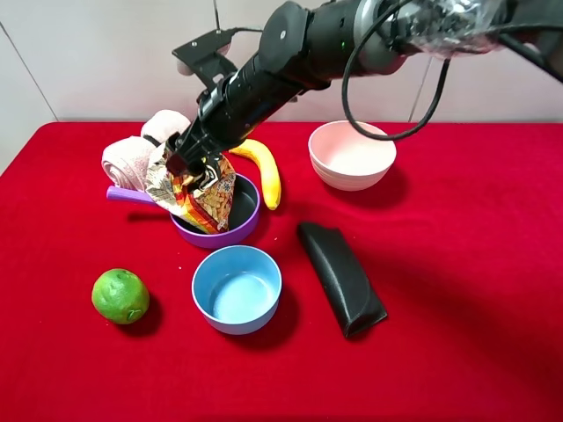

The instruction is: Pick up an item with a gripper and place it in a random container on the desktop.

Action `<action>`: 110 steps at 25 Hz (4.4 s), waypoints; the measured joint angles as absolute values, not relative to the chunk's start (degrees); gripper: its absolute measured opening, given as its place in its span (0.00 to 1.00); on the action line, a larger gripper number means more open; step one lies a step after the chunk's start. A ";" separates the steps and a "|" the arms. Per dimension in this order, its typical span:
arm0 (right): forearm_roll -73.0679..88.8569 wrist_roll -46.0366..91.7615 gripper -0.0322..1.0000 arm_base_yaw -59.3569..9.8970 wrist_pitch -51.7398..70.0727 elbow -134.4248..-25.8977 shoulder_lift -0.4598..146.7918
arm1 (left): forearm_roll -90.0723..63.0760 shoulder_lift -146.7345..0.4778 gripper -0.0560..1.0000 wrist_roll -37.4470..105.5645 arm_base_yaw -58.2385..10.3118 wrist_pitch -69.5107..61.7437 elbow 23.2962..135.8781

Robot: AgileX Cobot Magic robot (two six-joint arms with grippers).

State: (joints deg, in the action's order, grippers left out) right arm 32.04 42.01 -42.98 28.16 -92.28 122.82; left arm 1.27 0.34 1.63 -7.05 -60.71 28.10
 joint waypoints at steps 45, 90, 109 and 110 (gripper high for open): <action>3.73 12.29 0.70 -26.40 42.75 -48.17 64.99 | 1.27 0.34 0.99 1.63 -7.05 -60.71 28.10; 6.03 8.07 0.70 -7.30 60.04 -30.75 3.19 | 1.27 0.34 0.99 1.63 -7.05 -60.71 28.10; 4.69 3.60 0.70 -7.30 58.92 -28.48 -0.31 | 1.27 0.34 0.99 1.63 -7.05 -60.71 28.10; 4.69 3.59 0.70 -7.30 58.92 -28.48 -0.31 | 1.27 0.34 0.99 1.63 -7.05 -60.71 28.10</action>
